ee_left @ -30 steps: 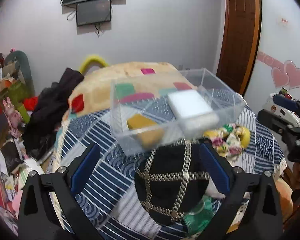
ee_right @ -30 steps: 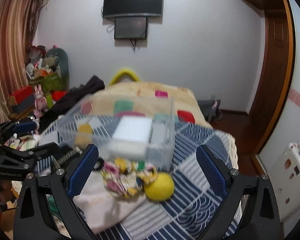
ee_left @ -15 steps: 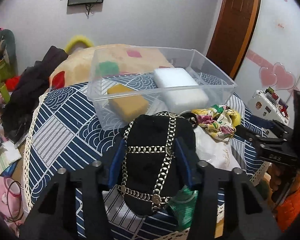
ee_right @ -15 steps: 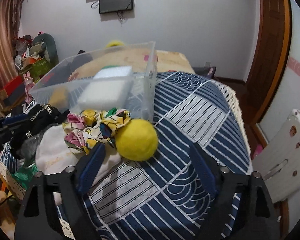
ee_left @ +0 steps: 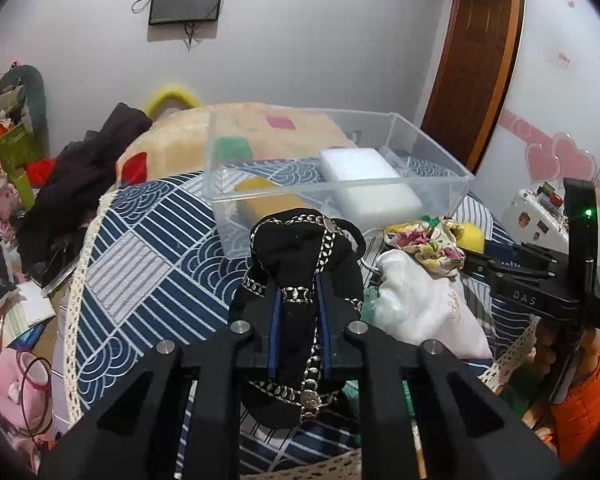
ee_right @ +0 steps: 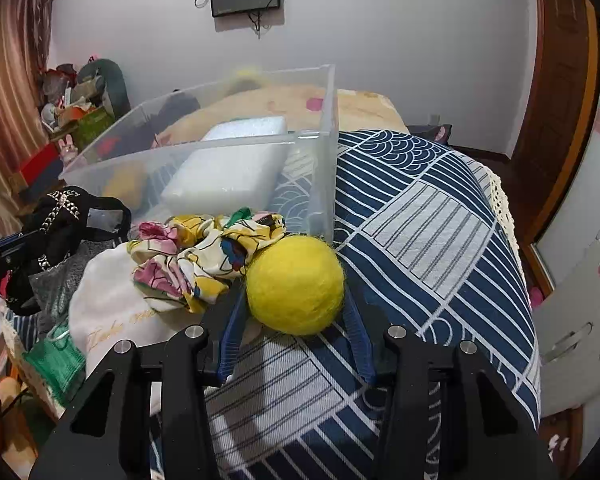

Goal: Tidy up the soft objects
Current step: 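Set ball on foam with right gripper while left drops black bag in box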

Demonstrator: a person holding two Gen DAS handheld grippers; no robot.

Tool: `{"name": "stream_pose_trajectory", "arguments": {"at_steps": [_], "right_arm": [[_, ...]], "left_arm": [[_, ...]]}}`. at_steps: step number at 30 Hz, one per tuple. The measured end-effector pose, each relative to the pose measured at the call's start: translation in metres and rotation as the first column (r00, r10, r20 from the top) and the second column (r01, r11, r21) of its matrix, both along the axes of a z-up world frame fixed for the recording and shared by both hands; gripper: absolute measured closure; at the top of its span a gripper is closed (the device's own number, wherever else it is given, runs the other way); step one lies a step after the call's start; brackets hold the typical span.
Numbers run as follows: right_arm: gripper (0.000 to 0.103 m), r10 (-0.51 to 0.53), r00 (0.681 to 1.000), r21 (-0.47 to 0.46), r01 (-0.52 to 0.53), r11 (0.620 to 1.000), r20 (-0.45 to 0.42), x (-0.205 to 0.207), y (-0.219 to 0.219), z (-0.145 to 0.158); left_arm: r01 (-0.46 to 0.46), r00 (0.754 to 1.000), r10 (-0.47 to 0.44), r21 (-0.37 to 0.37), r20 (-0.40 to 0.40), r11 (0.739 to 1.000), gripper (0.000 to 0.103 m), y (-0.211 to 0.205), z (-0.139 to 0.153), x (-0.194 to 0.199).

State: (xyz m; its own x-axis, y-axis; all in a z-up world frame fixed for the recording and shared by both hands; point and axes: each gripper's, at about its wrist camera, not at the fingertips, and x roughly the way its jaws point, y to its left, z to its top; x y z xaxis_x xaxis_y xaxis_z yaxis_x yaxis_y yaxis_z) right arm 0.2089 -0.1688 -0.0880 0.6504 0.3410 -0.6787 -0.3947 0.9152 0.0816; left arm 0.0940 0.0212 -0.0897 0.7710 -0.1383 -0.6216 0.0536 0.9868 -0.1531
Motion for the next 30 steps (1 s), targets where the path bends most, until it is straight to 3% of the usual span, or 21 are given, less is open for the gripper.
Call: {"name": "stream_pose_trajectory", "arguments": {"at_steps": [15,30], "right_arm": [[0.060,0.007,0.989,0.039,-0.013,0.999,0.149,-0.039,-0.009,0.045],[0.060,0.064,0.956,0.080,-0.090,0.993,0.285,-0.019,0.020,0.088]], "left_arm": [[-0.067,0.990,0.066,0.001,0.122,0.998,0.089,0.019,0.043,-0.028],[-0.071,0.964,0.051,0.067,0.260,0.995,0.089,0.010,0.095,-0.010]]}}
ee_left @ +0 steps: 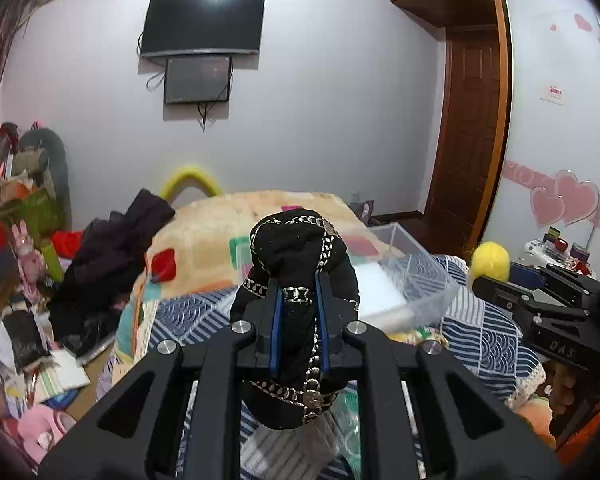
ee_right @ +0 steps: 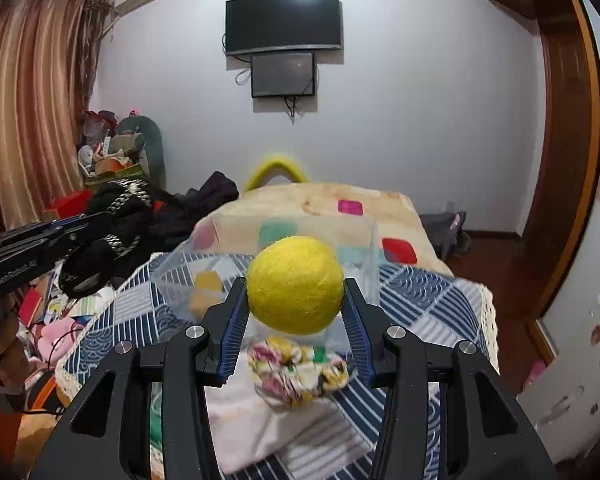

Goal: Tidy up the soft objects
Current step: 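Set ball on foam with right gripper while left drops black bag in box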

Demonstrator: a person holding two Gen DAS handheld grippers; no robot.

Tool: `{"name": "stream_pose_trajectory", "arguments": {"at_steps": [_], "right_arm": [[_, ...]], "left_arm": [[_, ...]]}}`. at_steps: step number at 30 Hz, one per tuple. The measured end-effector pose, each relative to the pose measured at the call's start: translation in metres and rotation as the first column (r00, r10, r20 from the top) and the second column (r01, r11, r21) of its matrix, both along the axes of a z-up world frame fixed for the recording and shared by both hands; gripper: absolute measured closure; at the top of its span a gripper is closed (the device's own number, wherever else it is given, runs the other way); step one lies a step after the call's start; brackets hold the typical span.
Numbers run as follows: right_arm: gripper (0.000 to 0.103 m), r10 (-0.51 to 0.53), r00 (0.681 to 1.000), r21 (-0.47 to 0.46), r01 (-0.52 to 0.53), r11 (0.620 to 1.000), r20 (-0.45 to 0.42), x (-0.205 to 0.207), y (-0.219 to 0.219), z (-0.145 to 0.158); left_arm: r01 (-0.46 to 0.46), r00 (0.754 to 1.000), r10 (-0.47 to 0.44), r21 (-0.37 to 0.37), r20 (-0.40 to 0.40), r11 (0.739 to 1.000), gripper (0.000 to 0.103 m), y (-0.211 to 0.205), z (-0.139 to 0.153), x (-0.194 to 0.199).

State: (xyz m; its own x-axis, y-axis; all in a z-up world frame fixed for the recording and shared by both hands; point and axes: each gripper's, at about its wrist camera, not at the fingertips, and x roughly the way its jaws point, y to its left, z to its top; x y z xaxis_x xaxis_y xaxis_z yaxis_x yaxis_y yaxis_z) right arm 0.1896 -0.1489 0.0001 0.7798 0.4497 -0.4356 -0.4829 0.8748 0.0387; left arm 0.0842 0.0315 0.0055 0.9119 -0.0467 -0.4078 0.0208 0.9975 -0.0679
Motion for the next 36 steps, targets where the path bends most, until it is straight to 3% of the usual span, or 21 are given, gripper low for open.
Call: {"name": "stream_pose_trajectory", "arguments": {"at_steps": [8,20,30,34,36], "right_arm": [[0.060,-0.008,1.000,-0.013,0.008,1.000,0.001,0.023,0.017,0.000],[0.060,-0.052,0.995,-0.103,0.044,0.994,-0.082,0.057,0.022,-0.029],[0.059,-0.040,0.989,-0.117,0.023,0.993,-0.142,0.062,0.026,-0.042],[0.046,-0.038,0.991,-0.132,0.021,0.991,-0.128,0.057,0.027,-0.040],[0.037,-0.039,0.993,-0.137,0.024,0.990,-0.109,0.054,0.027,-0.037]], "left_arm": [[0.025,0.999,-0.025,0.000,-0.021,1.000,0.089,-0.005,-0.004,0.041],[0.085,0.980,-0.081,0.014,-0.179,0.996,0.089,-0.021,-0.050,0.107],[0.087,0.977,-0.075,0.052,-0.200,0.995,0.084,-0.038,-0.071,0.119],[0.076,0.973,-0.068,0.027,-0.219,0.997,0.075,-0.033,-0.071,0.121],[0.075,0.972,-0.072,0.007,-0.226,0.997,0.065,-0.030,-0.070,0.120]]}}
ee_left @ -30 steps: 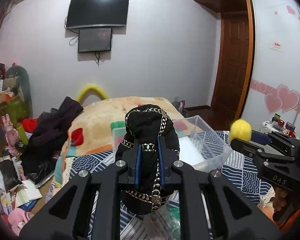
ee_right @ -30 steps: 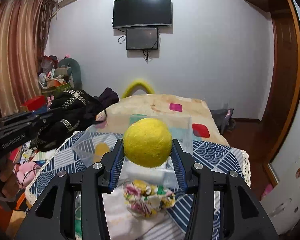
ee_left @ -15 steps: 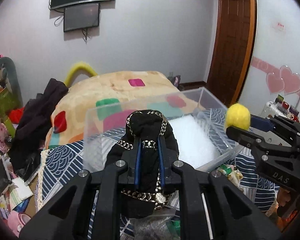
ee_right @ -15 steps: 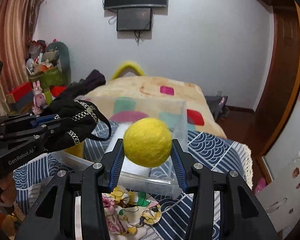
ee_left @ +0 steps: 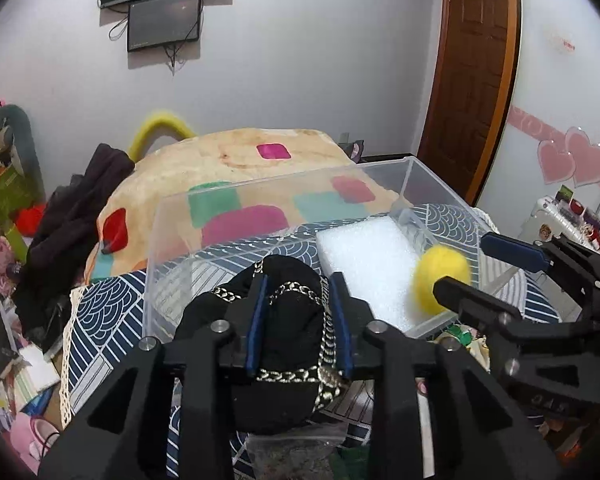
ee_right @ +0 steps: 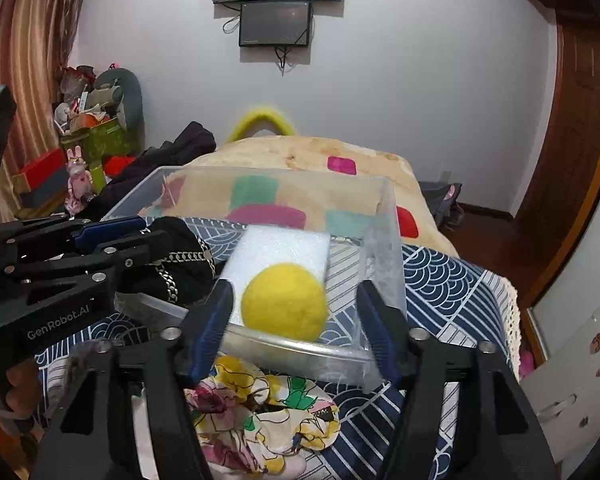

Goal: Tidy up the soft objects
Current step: 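Set ball on foam with right gripper while left drops black bag in box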

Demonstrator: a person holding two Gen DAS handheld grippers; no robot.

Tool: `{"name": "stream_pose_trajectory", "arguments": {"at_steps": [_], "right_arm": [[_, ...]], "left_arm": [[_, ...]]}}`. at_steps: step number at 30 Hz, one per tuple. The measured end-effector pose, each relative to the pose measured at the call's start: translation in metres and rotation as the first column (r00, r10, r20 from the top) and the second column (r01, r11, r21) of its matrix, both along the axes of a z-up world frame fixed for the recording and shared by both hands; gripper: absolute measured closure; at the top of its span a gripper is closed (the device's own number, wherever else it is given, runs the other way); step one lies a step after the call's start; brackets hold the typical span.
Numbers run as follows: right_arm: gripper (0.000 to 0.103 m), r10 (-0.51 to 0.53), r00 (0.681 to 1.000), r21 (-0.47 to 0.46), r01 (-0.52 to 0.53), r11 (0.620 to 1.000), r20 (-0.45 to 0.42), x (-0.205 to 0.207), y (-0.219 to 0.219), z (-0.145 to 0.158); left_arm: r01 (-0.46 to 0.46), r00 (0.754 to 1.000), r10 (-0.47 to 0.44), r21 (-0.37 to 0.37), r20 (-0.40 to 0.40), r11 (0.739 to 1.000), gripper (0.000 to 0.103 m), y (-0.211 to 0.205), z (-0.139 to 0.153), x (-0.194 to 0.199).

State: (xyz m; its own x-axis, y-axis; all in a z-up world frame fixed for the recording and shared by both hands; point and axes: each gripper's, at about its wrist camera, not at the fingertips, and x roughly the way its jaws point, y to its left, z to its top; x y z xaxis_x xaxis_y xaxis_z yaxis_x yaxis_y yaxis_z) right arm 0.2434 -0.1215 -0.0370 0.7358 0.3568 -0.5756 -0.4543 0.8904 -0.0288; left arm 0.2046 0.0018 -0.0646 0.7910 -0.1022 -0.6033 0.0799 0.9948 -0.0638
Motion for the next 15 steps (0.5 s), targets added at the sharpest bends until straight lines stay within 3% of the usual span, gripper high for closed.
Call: {"name": "stream_pose_trajectory", "arguments": {"at_steps": [3,9,13,15], "right_arm": [[0.029,-0.007,1.000,0.001,0.007,1.000,0.026,-0.004,-0.001,0.007],[0.023,-0.015,0.998,0.031,0.013,0.999,0.066,-0.013,-0.008,0.023],[0.021,-0.018,0.995,0.051,0.012,0.999,0.102,-0.023,-0.012,0.034],[0.021,-0.015,0.993,0.063,0.008,0.998,0.117,-0.029,-0.014,0.039]], "left_arm": [[-0.001,1.000,0.001,-0.012,0.008,1.000,0.051,0.002,0.005,-0.006],[-0.002,0.997,0.001,0.014,0.074,1.000,0.033,-0.002,0.026,-0.030],[-0.016,0.993,0.013,0.031,0.119,0.999,0.021,-0.002,0.040,-0.050],[-0.029,0.990,0.023,0.039,0.138,0.999,0.009,0.000,0.046,-0.060]]}}
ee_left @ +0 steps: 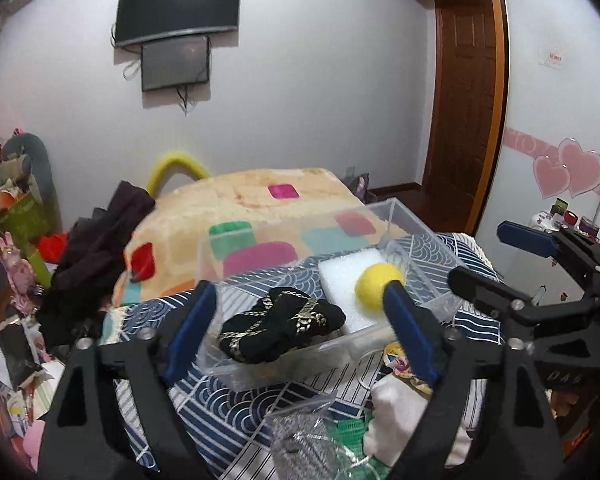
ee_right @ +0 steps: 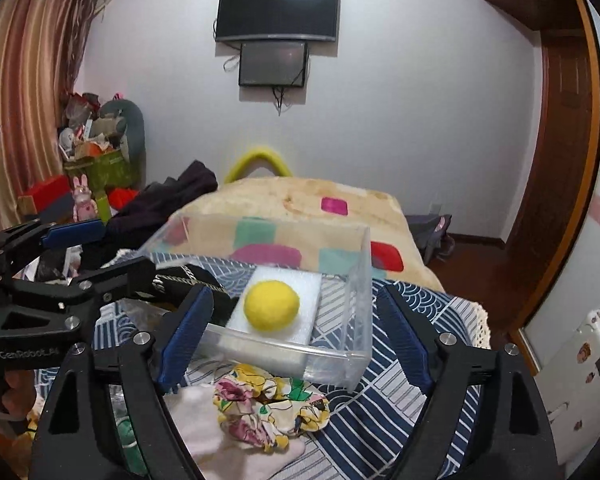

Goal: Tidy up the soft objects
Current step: 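Set ball on foam with right gripper while left drops black bag in box, then grasp the clear plastic bag with the left gripper while the right grasps the floral scrunchie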

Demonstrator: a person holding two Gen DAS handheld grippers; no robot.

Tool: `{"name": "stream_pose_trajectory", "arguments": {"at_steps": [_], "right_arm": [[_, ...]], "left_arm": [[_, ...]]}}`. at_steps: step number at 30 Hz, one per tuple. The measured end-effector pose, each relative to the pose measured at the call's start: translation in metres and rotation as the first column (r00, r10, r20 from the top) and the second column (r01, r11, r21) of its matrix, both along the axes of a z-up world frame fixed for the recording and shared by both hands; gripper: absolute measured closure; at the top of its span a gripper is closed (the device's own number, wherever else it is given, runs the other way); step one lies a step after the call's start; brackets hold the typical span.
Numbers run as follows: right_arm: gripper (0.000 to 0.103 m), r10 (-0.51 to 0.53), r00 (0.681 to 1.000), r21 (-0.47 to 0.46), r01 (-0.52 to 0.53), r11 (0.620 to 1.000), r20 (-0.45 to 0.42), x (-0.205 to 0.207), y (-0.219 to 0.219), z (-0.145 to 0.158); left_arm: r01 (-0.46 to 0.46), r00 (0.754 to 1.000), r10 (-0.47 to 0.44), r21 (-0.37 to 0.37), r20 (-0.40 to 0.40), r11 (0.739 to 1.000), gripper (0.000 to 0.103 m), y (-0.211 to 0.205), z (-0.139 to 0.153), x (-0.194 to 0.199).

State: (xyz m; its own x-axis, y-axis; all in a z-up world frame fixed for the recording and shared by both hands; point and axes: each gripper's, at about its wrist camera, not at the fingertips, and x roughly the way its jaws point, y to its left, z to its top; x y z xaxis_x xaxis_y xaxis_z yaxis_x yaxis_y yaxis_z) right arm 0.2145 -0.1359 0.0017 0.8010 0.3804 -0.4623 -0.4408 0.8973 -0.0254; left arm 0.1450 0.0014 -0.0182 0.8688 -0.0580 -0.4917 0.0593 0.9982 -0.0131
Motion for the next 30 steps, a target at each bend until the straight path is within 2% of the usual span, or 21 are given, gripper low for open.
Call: {"name": "stream_pose_trajectory", "arguments": {"at_steps": [2,8,14,21,26,29,30], "right_arm": [[0.021,0.002,1.000,0.015,-0.003,1.000,0.009,-0.005,-0.003,0.003],[0.020,0.008,1.000,0.039,-0.009,0.999,0.012,-0.017,-0.009,0.002],[0.020,0.010,0.999,0.027,-0.008,1.000,-0.045,-0.022,-0.004,-0.022],[0.021,0.035,0.984,0.006,-0.035,0.999,-0.173,-0.016,0.010,-0.061],[0.021,0.021,0.978,-0.015,-0.025,1.000,-0.207,-0.013,0.011,-0.076],[0.022,0.002,0.969,-0.005,-0.004,1.000,-0.246,-0.008,0.004,-0.084],[0.026,-0.005,0.966,0.000,0.005,1.000,-0.258,-0.006,0.002,-0.086]], "left_arm": [[-0.011,1.000,0.011,0.005,0.020,1.000,0.002,0.002,0.004,-0.009],[-0.027,0.999,0.027,0.002,0.031,1.000,0.001,0.011,0.004,-0.034],[-0.054,0.998,0.054,-0.022,-0.032,0.998,0.001,0.020,-0.020,-0.042],[-0.089,0.982,0.074,-0.080,-0.175,0.993,0.001,0.034,-0.066,-0.035],[-0.096,0.974,0.068,-0.123,-0.214,0.988,0.001,0.038,-0.086,-0.032],[-0.091,0.973,0.062,-0.122,-0.223,0.988,0.002,0.035,-0.097,-0.032],[-0.083,0.972,0.053,-0.121,-0.228,0.989,0.006,0.033,-0.099,-0.031]]}}
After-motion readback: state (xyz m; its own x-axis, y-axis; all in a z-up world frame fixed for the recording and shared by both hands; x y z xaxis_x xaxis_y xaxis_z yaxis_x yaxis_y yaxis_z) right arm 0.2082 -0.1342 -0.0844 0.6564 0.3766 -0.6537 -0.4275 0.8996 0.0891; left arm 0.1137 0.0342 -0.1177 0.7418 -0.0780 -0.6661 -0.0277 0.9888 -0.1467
